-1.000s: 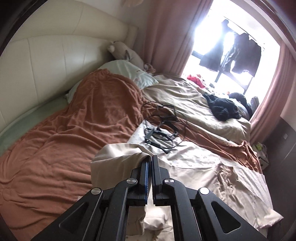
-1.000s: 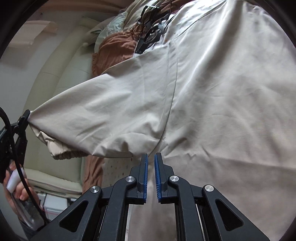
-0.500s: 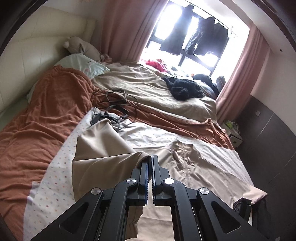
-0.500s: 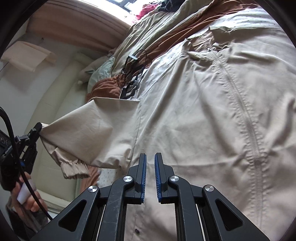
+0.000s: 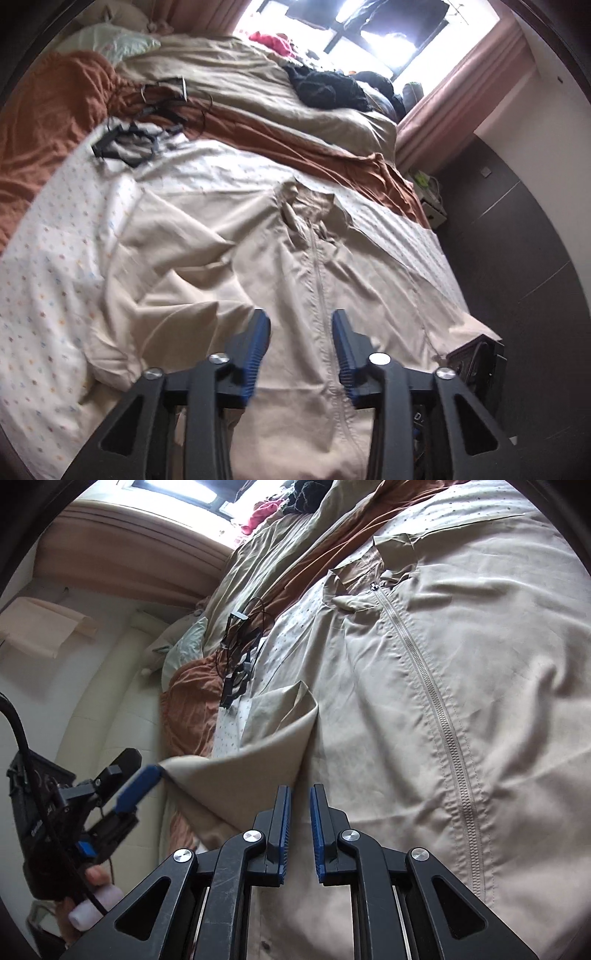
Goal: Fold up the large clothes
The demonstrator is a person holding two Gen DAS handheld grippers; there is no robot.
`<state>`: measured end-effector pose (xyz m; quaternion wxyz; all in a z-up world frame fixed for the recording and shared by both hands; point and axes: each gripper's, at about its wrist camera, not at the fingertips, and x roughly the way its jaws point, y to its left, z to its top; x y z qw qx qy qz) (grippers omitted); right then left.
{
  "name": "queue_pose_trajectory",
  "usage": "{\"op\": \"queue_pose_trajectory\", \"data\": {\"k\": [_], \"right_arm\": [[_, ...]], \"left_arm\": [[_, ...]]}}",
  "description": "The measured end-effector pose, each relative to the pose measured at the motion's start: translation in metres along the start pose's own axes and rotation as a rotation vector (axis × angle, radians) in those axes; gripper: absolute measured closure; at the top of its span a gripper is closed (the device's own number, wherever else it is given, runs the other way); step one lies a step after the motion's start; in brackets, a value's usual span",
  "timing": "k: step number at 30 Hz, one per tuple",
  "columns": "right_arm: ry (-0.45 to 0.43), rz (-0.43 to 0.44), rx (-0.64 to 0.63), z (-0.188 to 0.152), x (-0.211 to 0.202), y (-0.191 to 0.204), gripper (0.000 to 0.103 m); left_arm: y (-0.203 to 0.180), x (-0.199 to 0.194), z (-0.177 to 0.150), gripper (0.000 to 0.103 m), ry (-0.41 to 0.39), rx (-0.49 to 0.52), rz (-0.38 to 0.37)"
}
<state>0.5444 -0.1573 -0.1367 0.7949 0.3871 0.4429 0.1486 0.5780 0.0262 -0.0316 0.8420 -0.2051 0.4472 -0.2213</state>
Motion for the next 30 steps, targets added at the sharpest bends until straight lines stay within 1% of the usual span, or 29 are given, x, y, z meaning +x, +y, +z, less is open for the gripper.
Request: {"op": "queue_pose_trajectory", "data": {"k": [1, 3, 5, 7, 9, 11, 12, 14, 16, 18, 20, 22, 23, 24, 26, 28, 29, 30], "right_arm": [[-0.007, -0.004, 0.002, 0.001, -0.001, -0.001, 0.079], [-0.02, -0.014, 0.002, 0.002, -0.004, -0.001, 0.075], [-0.022, -0.015, -0.005, 0.002, -0.004, 0.001, 0.075], [-0.018, -0.013, -0.023, 0.001, -0.002, 0.005, 0.075], [0.001, -0.014, -0.055, -0.003, 0.002, 0.011, 0.075], [0.02, -0.021, -0.096, -0.007, 0.007, 0.019, 0.069], [0.025, -0.029, -0.115, -0.009, 0.01, 0.024, 0.058], [0.026, -0.043, -0.148, -0.015, 0.013, 0.032, 0.047], [0.042, -0.055, -0.188, -0.022, 0.02, 0.041, 0.045], [0.076, -0.068, -0.234, -0.031, 0.031, 0.05, 0.045], [0.111, -0.085, -0.281, -0.042, 0.043, 0.057, 0.045], [0.138, -0.117, -0.325, -0.052, 0.055, 0.063, 0.044], [0.153, -0.13, -0.344, -0.058, 0.061, 0.065, 0.042], [0.171, -0.14, -0.362, -0.063, 0.067, 0.067, 0.037], [0.202, -0.149, -0.403, -0.075, 0.079, 0.072, 0.031], [0.229, -0.169, -0.465, -0.088, 0.09, 0.078, 0.03], [0.241, -0.194, -0.498, -0.094, 0.096, 0.08, 0.029], [0.248, -0.227, -0.531, -0.101, 0.102, 0.082, 0.025]], "left_arm": [[0.001, 0.002, -0.005, 0.035, 0.005, -0.019, -0.014], [0.004, -0.004, -0.012, 0.026, -0.011, -0.042, -0.021], [0.009, -0.019, -0.018, 0.026, -0.061, -0.079, -0.008], [0.016, -0.041, -0.022, 0.026, -0.164, -0.155, 0.039], [0.021, -0.059, -0.025, 0.026, -0.22, -0.195, 0.085], [0.027, -0.077, -0.034, 0.026, -0.272, -0.242, 0.121], [0.032, -0.083, -0.039, 0.026, -0.289, -0.273, 0.136], [0.043, -0.094, -0.051, 0.026, -0.316, -0.337, 0.152], [0.054, -0.102, -0.067, 0.026, -0.357, -0.413, 0.167], [0.062, -0.105, -0.08, 0.026, -0.369, -0.455, 0.194], [0.066, -0.104, -0.081, 0.026, -0.351, -0.433, 0.233], [0.072, -0.106, -0.082, 0.026, -0.358, -0.414, 0.251], [0.077, -0.107, -0.085, 0.026, -0.363, -0.421, 0.268], [0.083, -0.108, -0.09, 0.026, -0.368, -0.433, 0.279], [0.094, -0.109, -0.098, 0.026, -0.366, -0.451, 0.301], [0.105, -0.107, -0.104, 0.026, -0.352, -0.465, 0.306], [0.112, -0.108, -0.107, 0.026, -0.347, -0.479, 0.307], [0.119, -0.11, -0.11, 0.026, -0.348, -0.5, 0.307]]}}
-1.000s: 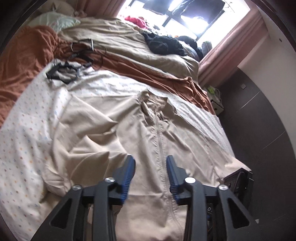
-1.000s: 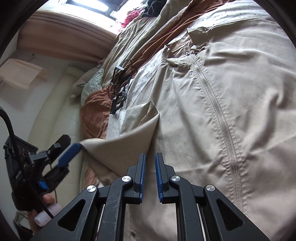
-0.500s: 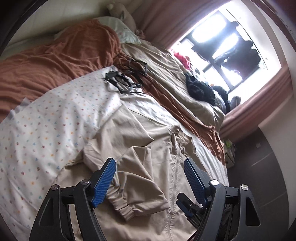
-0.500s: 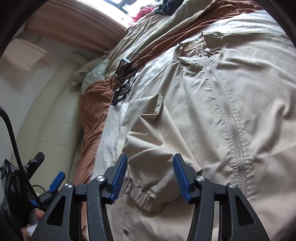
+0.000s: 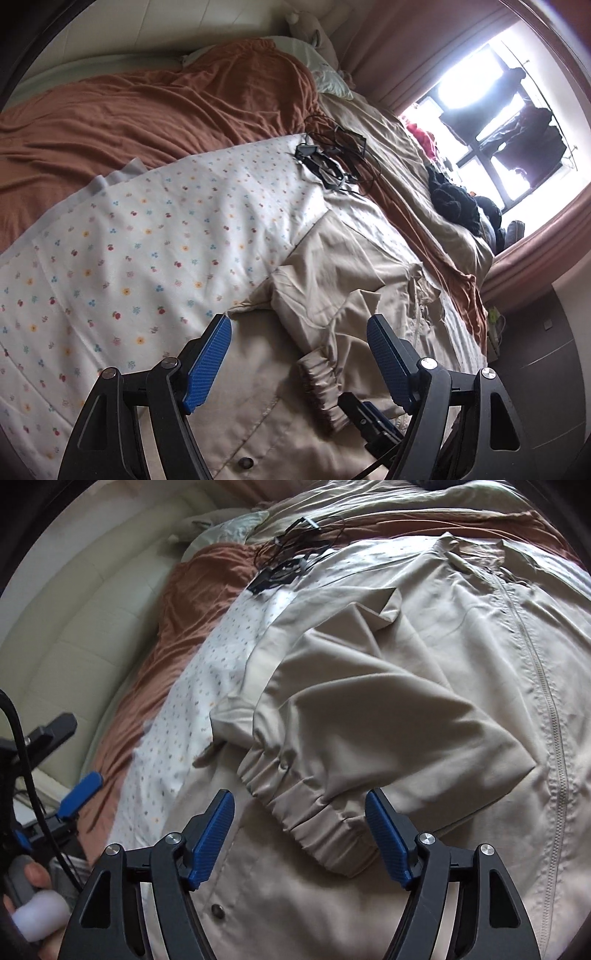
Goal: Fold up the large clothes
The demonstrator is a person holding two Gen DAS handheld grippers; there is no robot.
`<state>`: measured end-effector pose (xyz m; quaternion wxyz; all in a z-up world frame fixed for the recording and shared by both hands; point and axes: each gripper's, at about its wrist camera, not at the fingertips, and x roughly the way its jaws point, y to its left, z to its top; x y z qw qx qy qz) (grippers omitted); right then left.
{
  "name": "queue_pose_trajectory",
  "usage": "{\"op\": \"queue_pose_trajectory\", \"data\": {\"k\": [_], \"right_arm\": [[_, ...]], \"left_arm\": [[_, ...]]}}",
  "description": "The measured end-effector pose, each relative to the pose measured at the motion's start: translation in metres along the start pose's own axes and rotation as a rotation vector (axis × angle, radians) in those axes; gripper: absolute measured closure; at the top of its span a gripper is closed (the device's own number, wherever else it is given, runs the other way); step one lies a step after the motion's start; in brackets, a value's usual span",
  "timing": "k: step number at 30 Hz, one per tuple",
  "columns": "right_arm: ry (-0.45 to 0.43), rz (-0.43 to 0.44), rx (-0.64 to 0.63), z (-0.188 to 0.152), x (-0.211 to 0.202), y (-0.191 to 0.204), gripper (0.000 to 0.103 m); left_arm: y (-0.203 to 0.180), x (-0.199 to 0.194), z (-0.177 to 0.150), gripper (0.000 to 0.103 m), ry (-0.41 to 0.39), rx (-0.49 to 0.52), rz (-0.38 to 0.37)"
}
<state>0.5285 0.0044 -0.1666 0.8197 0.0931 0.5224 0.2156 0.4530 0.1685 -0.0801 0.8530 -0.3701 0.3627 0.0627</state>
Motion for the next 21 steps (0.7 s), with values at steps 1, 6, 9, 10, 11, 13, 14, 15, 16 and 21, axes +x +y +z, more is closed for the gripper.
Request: {"op": "queue_pose_trajectory", "data": {"k": [1, 6, 9, 10, 11, 13, 14, 15, 16, 21], "right_arm": [[0.009, -0.03, -0.025, -0.002, 0.006, 0.004, 0.023], [0.05, -0.146, -0.064, -0.009, 0.028, 0.004, 0.022], [0.045, -0.224, -0.107, -0.009, 0.032, 0.005, 0.029], [0.039, -0.225, -0.107, -0.008, 0.03, 0.004, 0.041], [0.035, -0.209, -0.102, -0.006, 0.026, 0.001, 0.049], [0.02, -0.153, -0.064, -0.001, 0.014, -0.01, 0.073], [0.006, -0.121, -0.047, 0.002, 0.007, -0.016, 0.076], [-0.012, -0.097, -0.037, 0.004, 0.002, -0.019, 0.079], [-0.036, -0.078, -0.028, 0.006, -0.009, -0.024, 0.082], [-0.193, 0.034, 0.09, 0.019, -0.069, -0.059, 0.084]], "left_arm": [[0.007, 0.0, 0.002, 0.026, -0.003, -0.023, 0.003], [0.034, -0.011, 0.009, 0.026, -0.041, -0.111, 0.011], [0.042, -0.014, 0.011, 0.026, -0.044, -0.134, 0.003], [0.043, -0.014, 0.011, 0.026, -0.045, -0.139, 0.001], [0.043, -0.014, 0.011, 0.026, -0.044, -0.143, 0.0], [0.042, -0.013, 0.01, 0.026, -0.04, -0.145, -0.002], [0.042, -0.012, 0.009, 0.026, -0.038, -0.142, -0.001], [0.041, -0.011, 0.008, 0.026, -0.036, -0.139, 0.0], [0.039, -0.01, 0.008, 0.026, -0.034, -0.135, 0.001], [0.029, -0.002, 0.003, 0.026, -0.022, -0.101, 0.009]]}}
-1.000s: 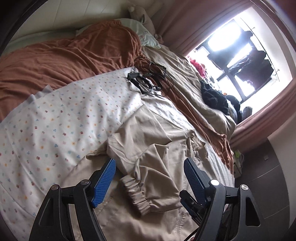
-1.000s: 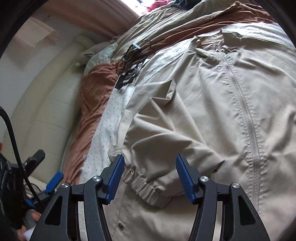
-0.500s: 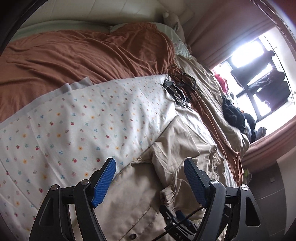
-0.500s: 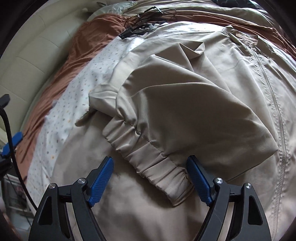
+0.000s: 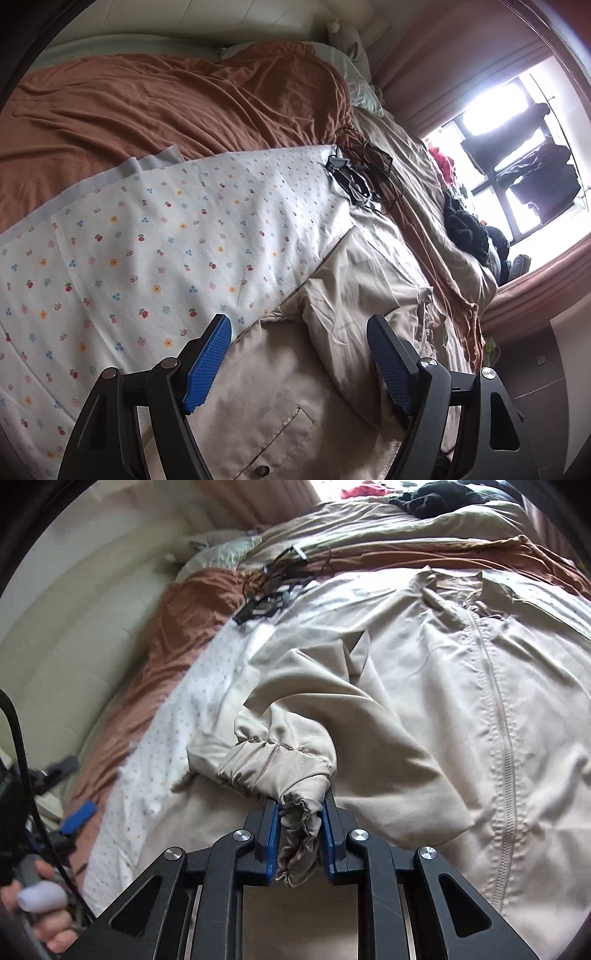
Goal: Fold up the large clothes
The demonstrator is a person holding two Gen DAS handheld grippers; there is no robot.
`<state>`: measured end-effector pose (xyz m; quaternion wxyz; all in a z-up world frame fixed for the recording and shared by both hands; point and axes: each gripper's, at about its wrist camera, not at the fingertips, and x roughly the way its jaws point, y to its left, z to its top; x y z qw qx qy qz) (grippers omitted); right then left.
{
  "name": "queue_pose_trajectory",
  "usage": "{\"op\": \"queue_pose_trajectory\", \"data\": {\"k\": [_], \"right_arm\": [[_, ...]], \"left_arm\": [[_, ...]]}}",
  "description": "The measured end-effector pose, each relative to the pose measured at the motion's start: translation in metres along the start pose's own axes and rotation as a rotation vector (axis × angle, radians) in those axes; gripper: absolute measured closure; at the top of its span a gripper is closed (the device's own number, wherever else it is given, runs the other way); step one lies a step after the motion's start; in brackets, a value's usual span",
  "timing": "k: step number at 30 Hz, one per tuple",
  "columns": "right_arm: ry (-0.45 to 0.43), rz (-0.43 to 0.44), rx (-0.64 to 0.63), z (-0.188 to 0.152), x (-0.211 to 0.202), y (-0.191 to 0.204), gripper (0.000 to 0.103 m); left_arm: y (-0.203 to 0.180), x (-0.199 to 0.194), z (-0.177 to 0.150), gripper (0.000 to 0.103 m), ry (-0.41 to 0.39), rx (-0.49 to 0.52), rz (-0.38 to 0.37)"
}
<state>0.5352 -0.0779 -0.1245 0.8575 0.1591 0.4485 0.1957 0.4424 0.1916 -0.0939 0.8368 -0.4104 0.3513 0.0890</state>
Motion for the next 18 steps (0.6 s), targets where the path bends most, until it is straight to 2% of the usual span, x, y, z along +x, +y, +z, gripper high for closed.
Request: {"op": "queue_pose_trajectory", "data": {"k": [4, 6, 7, 8, 9, 10, 12, 15, 18], "right_arm": [[-0.124, 0.022, 0.131, 0.019, -0.039, -0.035, 0.084], [-0.171, 0.035, 0.226, 0.023, -0.054, -0.064, 0.084], [-0.187, 0.035, 0.295, 0.025, -0.059, -0.081, 0.081], [-0.198, 0.03, 0.369, 0.024, -0.063, -0.099, 0.077], [-0.207, 0.017, 0.428, 0.025, -0.066, -0.115, 0.068], [-0.21, 0.004, 0.477, 0.024, -0.07, -0.13, 0.049], [-0.224, -0.037, 0.557, 0.017, -0.078, -0.154, 0.024], [-0.207, -0.058, 0.632, 0.01, -0.077, -0.174, 0.022], [-0.127, -0.069, 0.676, -0.001, -0.059, -0.179, 0.022]], "left_arm": [[-0.01, 0.01, -0.009, 0.026, 0.018, 0.017, 0.008], [-0.016, 0.015, -0.014, 0.026, 0.027, 0.032, 0.01], [-0.019, 0.017, -0.016, 0.026, 0.031, 0.043, 0.012], [-0.023, 0.019, -0.019, 0.026, 0.035, 0.055, 0.014], [-0.026, 0.02, -0.021, 0.026, 0.038, 0.068, 0.017], [-0.029, 0.022, -0.023, 0.026, 0.041, 0.081, 0.022], [-0.034, 0.026, -0.026, 0.026, 0.045, 0.105, 0.031], [-0.038, 0.032, -0.029, 0.026, 0.053, 0.126, 0.047], [-0.038, 0.04, -0.032, 0.026, 0.062, 0.126, 0.044]]}}
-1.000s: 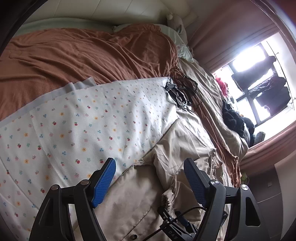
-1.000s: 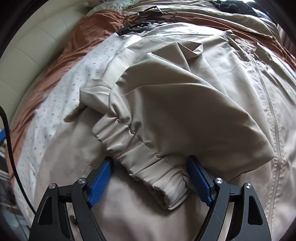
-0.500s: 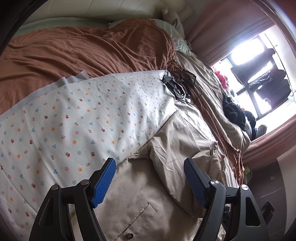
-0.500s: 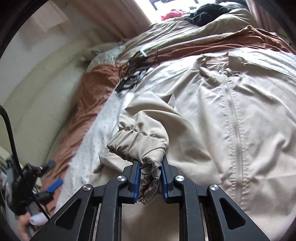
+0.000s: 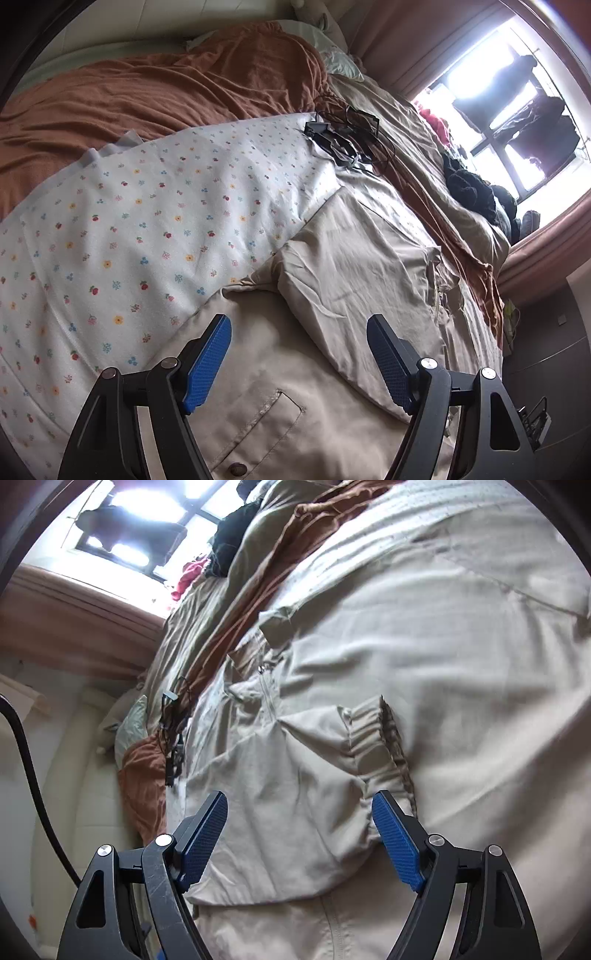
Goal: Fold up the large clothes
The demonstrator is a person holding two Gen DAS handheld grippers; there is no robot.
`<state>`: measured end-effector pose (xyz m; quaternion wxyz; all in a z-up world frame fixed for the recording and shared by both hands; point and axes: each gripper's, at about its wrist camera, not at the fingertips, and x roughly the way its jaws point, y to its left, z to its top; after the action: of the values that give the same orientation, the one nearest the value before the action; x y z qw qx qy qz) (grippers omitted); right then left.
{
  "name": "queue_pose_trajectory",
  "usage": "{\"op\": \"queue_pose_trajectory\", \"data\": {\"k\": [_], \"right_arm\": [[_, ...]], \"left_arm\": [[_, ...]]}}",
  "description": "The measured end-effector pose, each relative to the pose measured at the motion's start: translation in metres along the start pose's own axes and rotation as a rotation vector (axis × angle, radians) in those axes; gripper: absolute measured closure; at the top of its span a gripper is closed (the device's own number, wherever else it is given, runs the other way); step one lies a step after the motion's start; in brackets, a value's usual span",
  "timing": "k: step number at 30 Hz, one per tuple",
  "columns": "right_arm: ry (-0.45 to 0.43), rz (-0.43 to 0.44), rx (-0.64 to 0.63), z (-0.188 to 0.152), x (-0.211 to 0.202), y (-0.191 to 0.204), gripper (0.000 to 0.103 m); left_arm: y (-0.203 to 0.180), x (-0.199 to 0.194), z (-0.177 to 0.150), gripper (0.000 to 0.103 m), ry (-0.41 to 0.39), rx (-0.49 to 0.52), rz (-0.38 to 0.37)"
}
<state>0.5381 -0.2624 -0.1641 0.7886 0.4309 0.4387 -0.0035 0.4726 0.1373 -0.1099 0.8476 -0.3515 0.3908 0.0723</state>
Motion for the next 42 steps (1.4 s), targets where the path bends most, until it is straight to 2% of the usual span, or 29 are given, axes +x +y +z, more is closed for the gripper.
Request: {"op": "queue_pose_trajectory", "data": {"k": [2, 3, 4, 5, 7, 8, 9, 10, 11, 12, 13, 14, 18, 25, 28, 29, 31, 32, 33, 34, 38, 39, 41, 42], "right_arm": [[0.032, -0.078, -0.019, -0.007, 0.009, -0.003, 0.022], [0.048, -0.103, -0.039, -0.013, 0.015, 0.001, 0.022], [0.066, -0.098, -0.052, -0.017, 0.02, 0.003, 0.023], [0.077, -0.071, -0.054, -0.019, 0.024, 0.004, 0.024], [0.05, -0.038, -0.051, -0.018, 0.028, 0.006, 0.037], [0.023, -0.045, -0.061, -0.016, 0.03, 0.004, 0.04], [0.005, -0.064, -0.072, -0.014, 0.032, 0.002, 0.048], [0.004, -0.08, -0.072, -0.011, 0.035, -0.003, 0.062], [0.01, -0.081, -0.056, -0.008, 0.039, -0.009, 0.07], [0.012, -0.062, -0.035, -0.006, 0.04, -0.015, 0.08], [0.009, -0.041, -0.019, -0.003, 0.041, -0.021, 0.081], [0.006, -0.03, -0.009, 0.0, 0.039, -0.025, 0.083], [-0.033, -0.022, 0.004, 0.007, 0.03, -0.032, 0.087], [-0.06, -0.047, 0.065, 0.001, 0.024, -0.038, 0.088], [-0.04, -0.051, 0.088, 0.002, 0.026, -0.041, 0.086], [-0.027, -0.051, 0.098, 0.002, 0.026, -0.042, 0.083], [-0.003, -0.045, 0.11, 0.004, 0.023, -0.042, 0.064], [0.0, -0.039, 0.109, 0.004, 0.019, -0.04, 0.058], [-0.003, -0.038, 0.103, 0.004, 0.015, -0.038, 0.047], [-0.009, -0.039, 0.095, 0.004, 0.01, -0.036, 0.042], [-0.017, -0.025, 0.052, 0.006, -0.011, -0.028, 0.042], [-0.019, -0.021, 0.046, 0.008, -0.016, -0.027, 0.042], [-0.034, -0.033, 0.027, 0.012, -0.028, -0.027, 0.042], [-0.045, -0.045, 0.012, 0.015, -0.035, -0.025, 0.042]], "left_arm": [[-0.002, 0.008, -0.002, 0.026, 0.007, 0.015, -0.009], [-0.002, 0.013, -0.003, 0.03, 0.016, 0.02, -0.009], [-0.002, 0.018, -0.003, 0.038, 0.028, 0.021, -0.011], [-0.003, 0.023, -0.004, 0.041, 0.039, 0.024, -0.011], [-0.003, 0.033, -0.006, 0.047, 0.045, 0.04, -0.003], [-0.004, 0.038, -0.006, 0.048, 0.044, 0.053, 0.01], [-0.004, 0.044, -0.006, 0.051, 0.046, 0.068, 0.03], [-0.003, 0.05, -0.006, 0.053, 0.052, 0.082, 0.048], [-0.002, 0.057, -0.007, 0.054, 0.061, 0.09, 0.064], [0.0, 0.063, -0.008, 0.061, 0.071, 0.093, 0.08], [0.002, 0.068, -0.008, 0.068, 0.081, 0.095, 0.091], [0.004, 0.073, -0.008, 0.07, 0.09, 0.096, 0.101], [0.013, 0.089, -0.004, 0.073, 0.09, 0.078, 0.121], [0.025, 0.094, 0.007, 0.075, 0.044, 0.016, 0.119], [0.034, 0.091, 0.01, 0.076, 0.044, -0.054, 0.087], [0.035, 0.089, 0.011, 0.076, 0.046, -0.074, 0.081], [0.035, 0.084, 0.011, 0.076, 0.052, -0.094, 0.088], [0.034, 0.081, 0.01, 0.076, 0.057, -0.102, 0.088], [0.033, 0.078, 0.009, 0.076, 0.061, -0.108, 0.084], [0.032, 0.074, 0.007, 0.075, 0.062, -0.11, 0.077], [0.026, 0.055, 0.004, 0.074, 0.047, -0.107, 0.046], [0.024, 0.051, 0.004, 0.073, 0.043, -0.11, 0.036], [0.02, 0.041, 0.002, 0.065, 0.034, -0.113, 0.012], [0.017, 0.037, 0.002, 0.052, 0.028, -0.109, 0.005]]}}
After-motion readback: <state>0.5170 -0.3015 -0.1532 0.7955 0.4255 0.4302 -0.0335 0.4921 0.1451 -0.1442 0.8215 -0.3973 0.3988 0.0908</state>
